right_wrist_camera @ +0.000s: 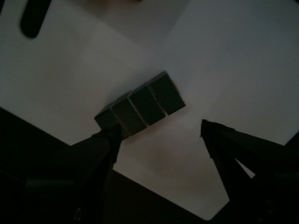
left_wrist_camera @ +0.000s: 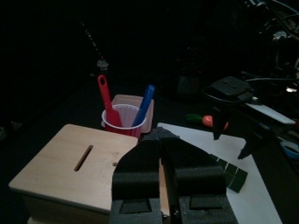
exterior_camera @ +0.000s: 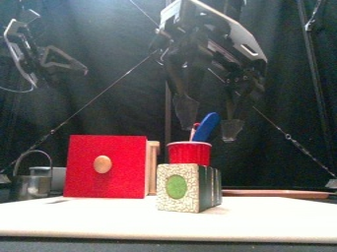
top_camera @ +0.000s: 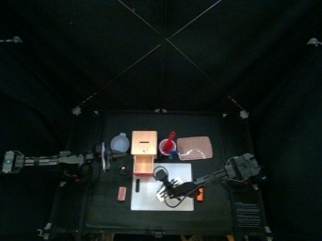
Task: Place sushi on board then cut the sushi with the knife then place the pieces on the plate
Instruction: Pick knife at handle with right hand
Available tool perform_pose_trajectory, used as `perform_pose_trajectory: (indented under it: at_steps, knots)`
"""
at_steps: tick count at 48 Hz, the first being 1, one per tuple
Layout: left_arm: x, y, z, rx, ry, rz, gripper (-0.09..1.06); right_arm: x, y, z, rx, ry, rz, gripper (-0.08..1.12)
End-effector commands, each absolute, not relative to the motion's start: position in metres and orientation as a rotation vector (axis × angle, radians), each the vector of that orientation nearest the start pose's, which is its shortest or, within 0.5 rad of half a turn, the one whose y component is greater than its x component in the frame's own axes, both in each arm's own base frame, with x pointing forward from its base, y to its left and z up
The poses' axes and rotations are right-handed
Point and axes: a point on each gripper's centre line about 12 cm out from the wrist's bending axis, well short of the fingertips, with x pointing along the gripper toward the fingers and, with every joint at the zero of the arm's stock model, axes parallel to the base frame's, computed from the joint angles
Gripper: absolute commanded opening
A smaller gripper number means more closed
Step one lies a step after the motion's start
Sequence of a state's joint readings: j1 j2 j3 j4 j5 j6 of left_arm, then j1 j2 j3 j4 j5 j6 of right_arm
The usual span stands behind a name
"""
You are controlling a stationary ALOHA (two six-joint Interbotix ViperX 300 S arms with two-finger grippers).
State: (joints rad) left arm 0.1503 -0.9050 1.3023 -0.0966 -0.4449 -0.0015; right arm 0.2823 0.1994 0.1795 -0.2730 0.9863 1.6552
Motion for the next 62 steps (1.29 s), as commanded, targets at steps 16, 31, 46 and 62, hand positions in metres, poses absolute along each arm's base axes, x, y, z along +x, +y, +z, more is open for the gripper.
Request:
perform_pose_trajectory:
  at_steps: [16,31,46,62]
  knots:
    - [0.199,0.036,0.255,-0.081,-0.086,0.196,0.30,0.424,0.098,0.231,0.915,0.864,-0.585,1.00]
    - [0.199,0.041,0.258,-0.065,-0.092,0.219,0.30,0.422,0.091,0.248,0.315,1.162,-0.140,1.00]
    - [0.199,0.044,0.259,-0.098,-0.099,0.234,0.30,0.426,0.073,0.216,-0.212,1.269,0.118,1.00]
    - [0.197,0.048,0.257,-0.176,-0.104,0.271,0.30,0.448,0.082,0.182,-0.488,1.261,0.319,1.00]
